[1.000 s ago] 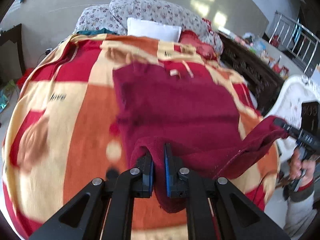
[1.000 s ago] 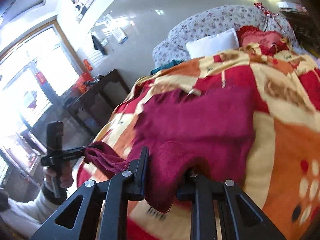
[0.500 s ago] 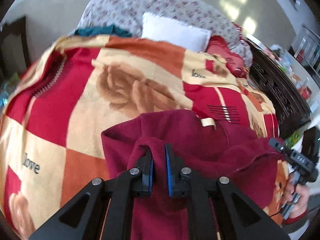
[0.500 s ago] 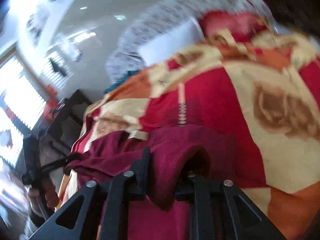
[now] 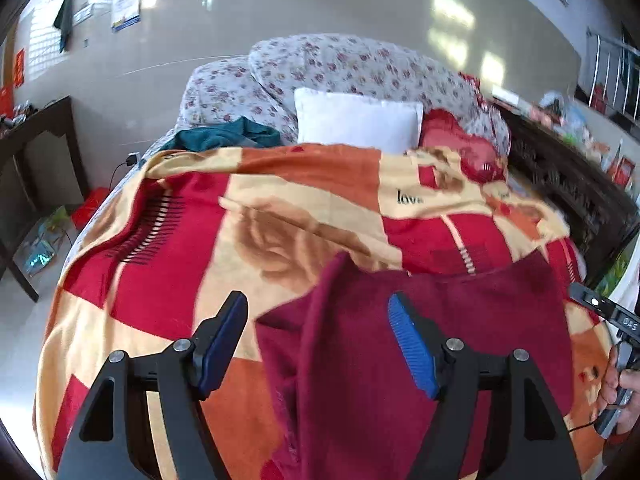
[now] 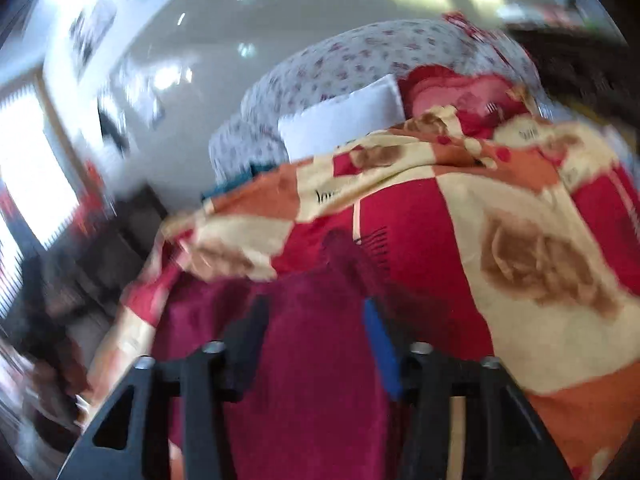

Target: Fold small clothes

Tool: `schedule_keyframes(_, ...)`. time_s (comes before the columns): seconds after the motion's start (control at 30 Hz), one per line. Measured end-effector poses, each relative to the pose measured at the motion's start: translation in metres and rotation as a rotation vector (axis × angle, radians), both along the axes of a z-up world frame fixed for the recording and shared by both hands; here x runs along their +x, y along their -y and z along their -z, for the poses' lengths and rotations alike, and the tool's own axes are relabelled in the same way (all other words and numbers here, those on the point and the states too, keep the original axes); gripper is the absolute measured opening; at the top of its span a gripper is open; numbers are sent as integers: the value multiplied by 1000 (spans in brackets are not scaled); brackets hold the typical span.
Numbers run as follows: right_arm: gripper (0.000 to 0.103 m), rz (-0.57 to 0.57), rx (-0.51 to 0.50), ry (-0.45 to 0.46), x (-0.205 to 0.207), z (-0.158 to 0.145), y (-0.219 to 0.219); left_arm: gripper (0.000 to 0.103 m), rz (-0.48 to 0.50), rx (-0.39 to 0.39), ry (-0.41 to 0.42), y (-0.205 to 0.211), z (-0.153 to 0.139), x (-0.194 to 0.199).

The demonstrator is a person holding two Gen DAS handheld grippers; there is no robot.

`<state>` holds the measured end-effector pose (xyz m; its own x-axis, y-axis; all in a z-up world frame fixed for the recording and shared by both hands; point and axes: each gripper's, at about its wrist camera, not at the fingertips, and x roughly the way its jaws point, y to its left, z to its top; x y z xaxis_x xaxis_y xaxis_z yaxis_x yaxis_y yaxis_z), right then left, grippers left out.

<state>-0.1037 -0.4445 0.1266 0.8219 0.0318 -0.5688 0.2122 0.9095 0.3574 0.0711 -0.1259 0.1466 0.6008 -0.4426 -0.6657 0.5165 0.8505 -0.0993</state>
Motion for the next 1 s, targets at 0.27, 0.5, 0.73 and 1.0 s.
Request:
schedule_keyframes(0.27,34,140,-95,-191,64,48,22,72,-149,142,-115,40,76,51)
schedule_keyframes(0.5,34,137,13,-248,77,78,47,76,-184,152,-96,45,80,63)
schedule_keyframes(0.73,53,80,99,-108,-10,33,25,76,-224,140,3,29,56,46)
schedule_keyframes(1.0,48,73,0,-170,-11,56,9,81,-313,171,-63,41,78,83)
